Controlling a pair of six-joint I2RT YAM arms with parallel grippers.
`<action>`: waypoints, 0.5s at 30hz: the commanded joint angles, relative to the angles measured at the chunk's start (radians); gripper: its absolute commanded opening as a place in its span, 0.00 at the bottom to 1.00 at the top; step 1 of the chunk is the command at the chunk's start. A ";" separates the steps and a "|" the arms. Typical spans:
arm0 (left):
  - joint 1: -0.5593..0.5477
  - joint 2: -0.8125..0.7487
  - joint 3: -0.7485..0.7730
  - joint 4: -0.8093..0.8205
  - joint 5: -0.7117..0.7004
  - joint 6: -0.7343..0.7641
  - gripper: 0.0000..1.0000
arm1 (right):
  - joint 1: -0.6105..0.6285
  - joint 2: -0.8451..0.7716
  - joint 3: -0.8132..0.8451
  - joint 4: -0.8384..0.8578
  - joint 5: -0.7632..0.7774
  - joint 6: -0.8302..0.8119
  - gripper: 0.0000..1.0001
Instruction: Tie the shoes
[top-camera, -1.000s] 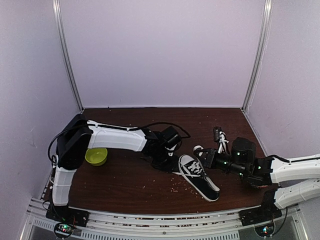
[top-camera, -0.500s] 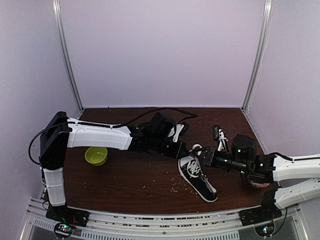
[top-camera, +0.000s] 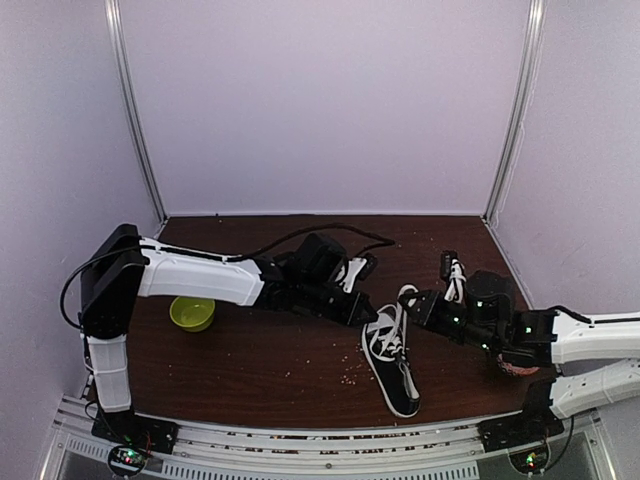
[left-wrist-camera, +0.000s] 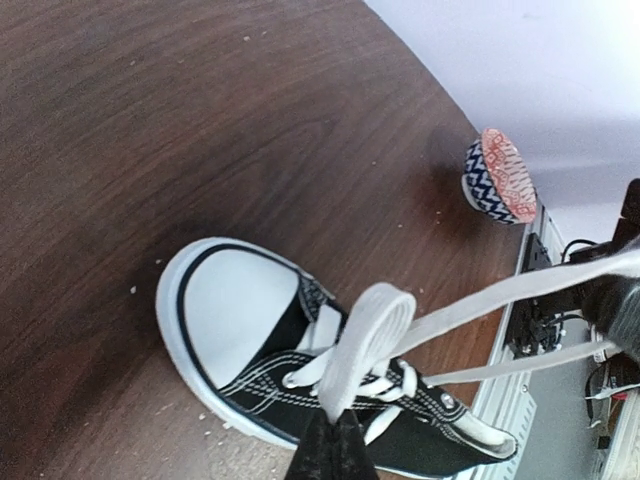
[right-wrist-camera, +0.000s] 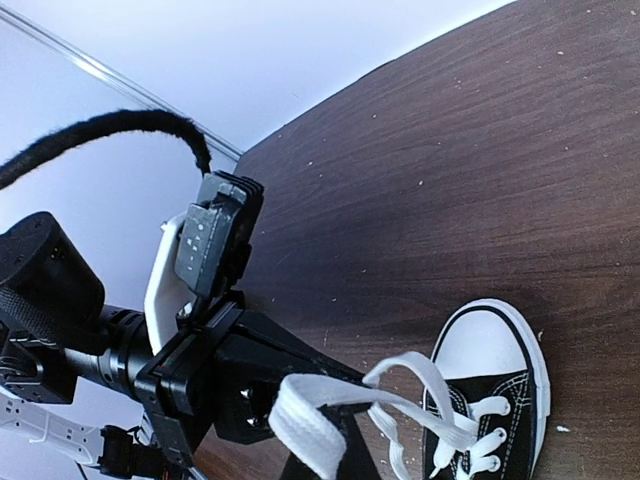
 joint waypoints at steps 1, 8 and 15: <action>0.057 -0.032 -0.066 0.105 -0.016 -0.080 0.00 | 0.005 -0.026 -0.050 0.012 0.067 0.088 0.00; 0.075 -0.046 -0.098 0.111 0.026 -0.054 0.00 | 0.005 0.046 -0.155 -0.148 0.037 0.202 0.01; 0.095 -0.110 -0.212 0.153 -0.012 -0.074 0.00 | 0.005 0.063 -0.256 -0.171 0.013 0.271 0.15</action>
